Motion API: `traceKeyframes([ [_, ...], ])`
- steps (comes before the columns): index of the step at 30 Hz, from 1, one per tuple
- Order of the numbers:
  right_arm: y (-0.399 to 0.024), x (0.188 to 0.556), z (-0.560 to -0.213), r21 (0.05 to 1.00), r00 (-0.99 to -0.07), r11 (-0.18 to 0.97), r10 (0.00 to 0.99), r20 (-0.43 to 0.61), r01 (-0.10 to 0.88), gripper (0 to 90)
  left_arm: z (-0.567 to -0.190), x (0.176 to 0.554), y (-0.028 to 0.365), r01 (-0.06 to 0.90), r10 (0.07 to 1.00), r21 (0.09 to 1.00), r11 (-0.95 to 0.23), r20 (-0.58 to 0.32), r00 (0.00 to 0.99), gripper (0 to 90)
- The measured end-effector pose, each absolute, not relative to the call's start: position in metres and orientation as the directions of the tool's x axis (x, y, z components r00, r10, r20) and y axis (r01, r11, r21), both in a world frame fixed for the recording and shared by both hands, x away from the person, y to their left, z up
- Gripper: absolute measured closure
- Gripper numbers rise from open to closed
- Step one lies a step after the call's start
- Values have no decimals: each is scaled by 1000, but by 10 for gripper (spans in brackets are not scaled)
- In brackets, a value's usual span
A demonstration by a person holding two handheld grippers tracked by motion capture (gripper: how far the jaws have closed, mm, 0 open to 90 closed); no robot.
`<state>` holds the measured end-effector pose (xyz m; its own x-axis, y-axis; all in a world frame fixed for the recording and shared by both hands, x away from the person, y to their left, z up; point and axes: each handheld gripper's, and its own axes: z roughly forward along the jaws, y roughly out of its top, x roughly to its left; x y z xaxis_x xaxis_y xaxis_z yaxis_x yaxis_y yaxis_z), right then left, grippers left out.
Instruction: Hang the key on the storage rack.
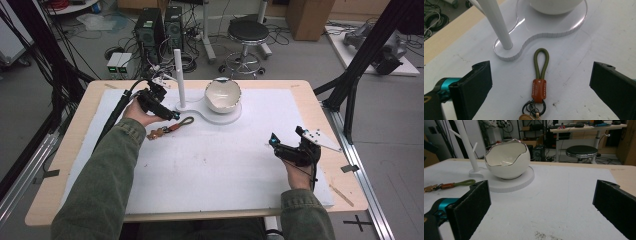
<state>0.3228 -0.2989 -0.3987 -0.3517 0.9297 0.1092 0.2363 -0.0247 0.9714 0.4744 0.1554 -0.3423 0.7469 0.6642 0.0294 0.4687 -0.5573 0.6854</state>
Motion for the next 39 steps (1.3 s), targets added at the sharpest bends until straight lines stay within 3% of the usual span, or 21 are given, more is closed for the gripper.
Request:
traceKeyframes([
  [26,-305,321,-400,972,-345,-42,931,122,232,6,-395,492,139,528,597,511,-678,-36,801,172],
  [32,-306,320,-400,971,-342,-49,931,129,234,6,-400,495,141,562,605,471,-680,-73,793,311],
  [39,-306,320,-400,971,-341,-48,931,129,235,6,-402,496,143,563,599,470,-680,-87,796,400],
])
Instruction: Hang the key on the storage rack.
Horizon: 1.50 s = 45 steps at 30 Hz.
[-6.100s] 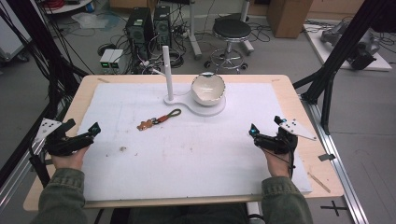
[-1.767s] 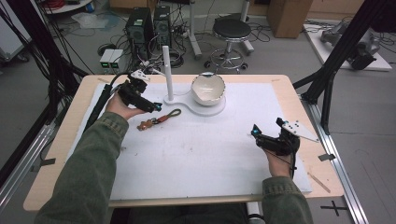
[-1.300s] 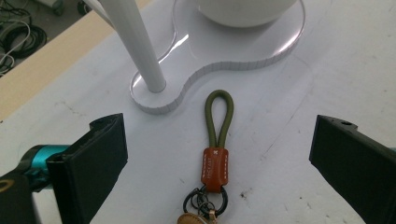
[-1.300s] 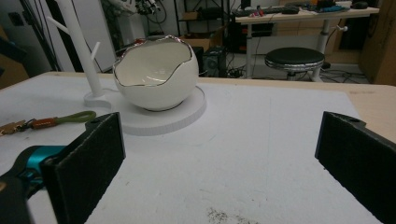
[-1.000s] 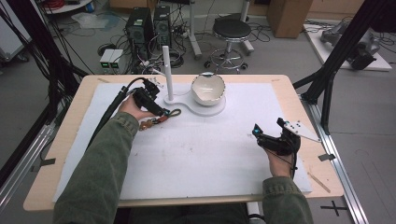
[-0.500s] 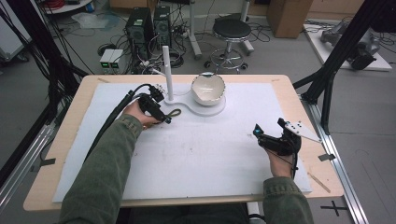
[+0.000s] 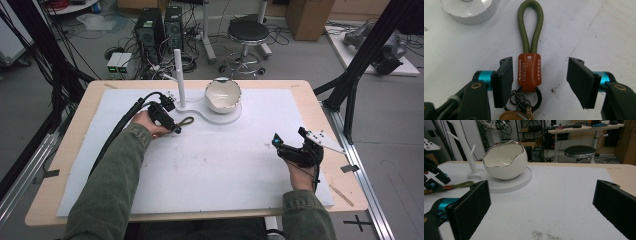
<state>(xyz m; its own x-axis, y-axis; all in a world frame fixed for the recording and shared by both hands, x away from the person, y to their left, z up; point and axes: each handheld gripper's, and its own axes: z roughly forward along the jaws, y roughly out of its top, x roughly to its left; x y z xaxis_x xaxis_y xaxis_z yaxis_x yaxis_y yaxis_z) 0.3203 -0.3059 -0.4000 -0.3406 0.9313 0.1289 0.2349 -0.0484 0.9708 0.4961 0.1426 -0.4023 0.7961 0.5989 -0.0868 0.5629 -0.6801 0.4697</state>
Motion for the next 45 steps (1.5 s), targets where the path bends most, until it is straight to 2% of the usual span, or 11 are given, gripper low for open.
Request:
traceKeyframes([
  [7,-307,320,-400,972,-344,-48,930,128,231,6,-407,497,142,573,610,454,-683,-78,789,496],
  [8,-307,320,-400,971,-339,-53,931,133,235,6,-408,497,141,573,611,453,-683,-77,788,547],
  [14,-308,320,-400,972,-339,-54,932,132,230,6,-411,499,144,595,618,435,-676,-106,779,623],
  [15,-308,320,-400,972,-339,-53,932,131,231,6,-411,499,144,595,622,440,-672,-101,777,667],
  [26,-308,320,-400,972,-340,-54,931,132,229,6,-408,498,146,591,618,431,-682,-91,781,715],
  [45,-307,320,-400,972,-345,-58,929,136,226,6,-376,484,174,623,649,513,-590,-159,744,723],
])
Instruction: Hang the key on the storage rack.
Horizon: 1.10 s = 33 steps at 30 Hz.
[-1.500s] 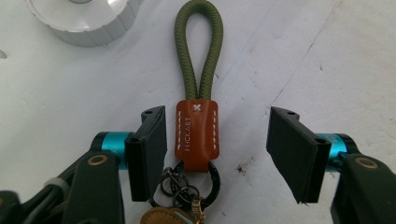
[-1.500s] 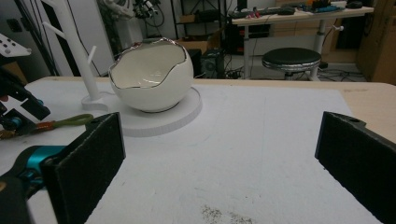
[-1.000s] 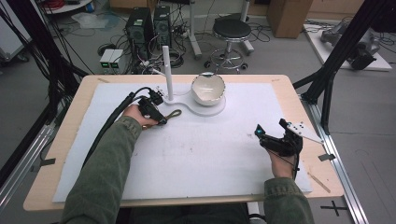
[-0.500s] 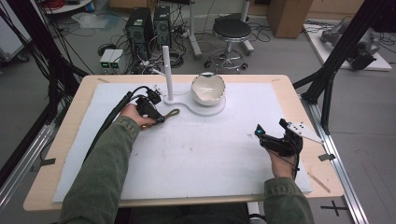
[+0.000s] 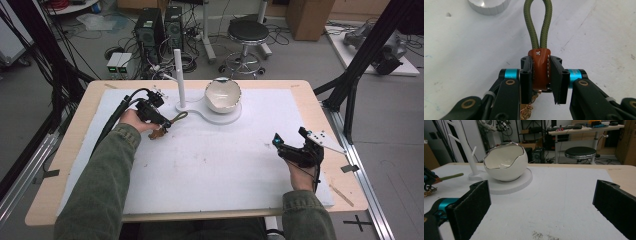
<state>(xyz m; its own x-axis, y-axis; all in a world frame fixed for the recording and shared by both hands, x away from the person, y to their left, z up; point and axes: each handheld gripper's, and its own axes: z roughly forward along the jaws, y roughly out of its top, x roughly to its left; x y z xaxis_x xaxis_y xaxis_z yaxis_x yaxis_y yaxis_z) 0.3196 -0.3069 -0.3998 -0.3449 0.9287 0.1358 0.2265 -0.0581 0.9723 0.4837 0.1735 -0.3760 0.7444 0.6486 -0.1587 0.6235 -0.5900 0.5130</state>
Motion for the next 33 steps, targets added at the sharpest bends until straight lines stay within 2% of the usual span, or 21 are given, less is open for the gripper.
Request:
traceKeyframes([
  [12,-307,320,-400,972,-348,-56,928,135,226,6,-354,479,198,635,704,580,-510,-142,696,723],
  [28,-308,319,-399,973,-354,-77,923,152,217,6,-330,478,227,658,761,650,-380,-185,622,723],
  [33,-308,318,-399,974,-358,-77,922,151,213,6,-323,478,232,638,772,688,-344,-180,610,724],
])
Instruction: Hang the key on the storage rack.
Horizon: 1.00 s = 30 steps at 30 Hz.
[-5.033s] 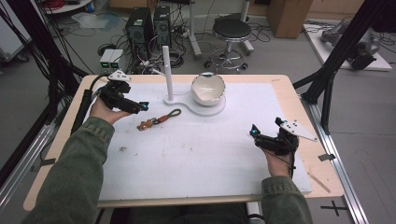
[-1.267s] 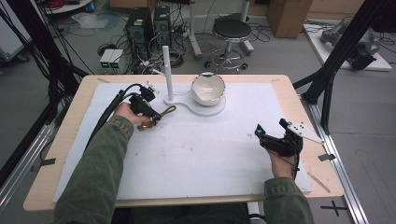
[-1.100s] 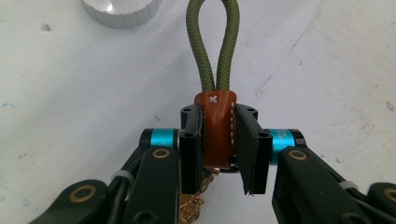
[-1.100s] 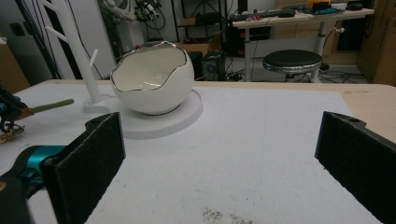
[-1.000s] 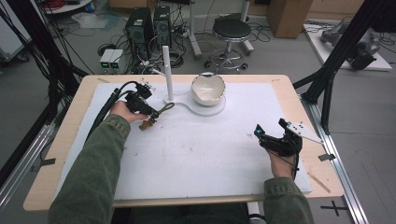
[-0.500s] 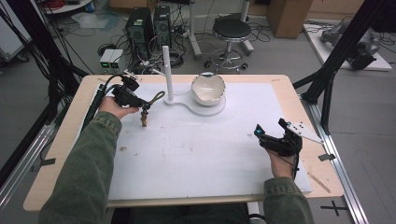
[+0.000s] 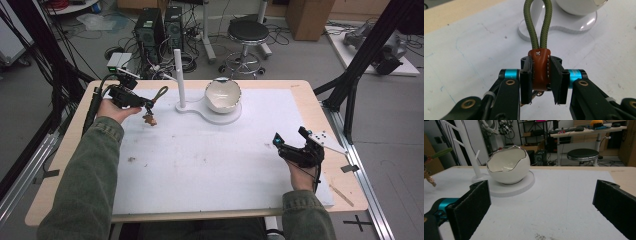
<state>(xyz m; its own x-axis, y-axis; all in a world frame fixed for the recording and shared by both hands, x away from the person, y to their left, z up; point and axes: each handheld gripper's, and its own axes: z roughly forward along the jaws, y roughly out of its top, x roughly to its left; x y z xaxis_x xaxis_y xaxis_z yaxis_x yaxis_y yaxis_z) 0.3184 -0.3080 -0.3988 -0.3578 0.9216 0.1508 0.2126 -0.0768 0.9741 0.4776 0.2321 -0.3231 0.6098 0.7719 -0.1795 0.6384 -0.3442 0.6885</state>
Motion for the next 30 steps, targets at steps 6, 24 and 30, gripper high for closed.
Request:
traceKeyframes([
  [6,-308,318,-399,973,-359,-82,920,156,214,6,-313,478,236,616,786,731,-295,-181,591,724],
  [24,-307,318,-399,975,-361,-78,920,150,208,6,-294,480,237,568,804,814,-123,-254,538,724],
  [30,-309,317,-399,974,-357,-88,920,160,209,6,-301,488,236,596,823,798,-83,-282,493,724],
])
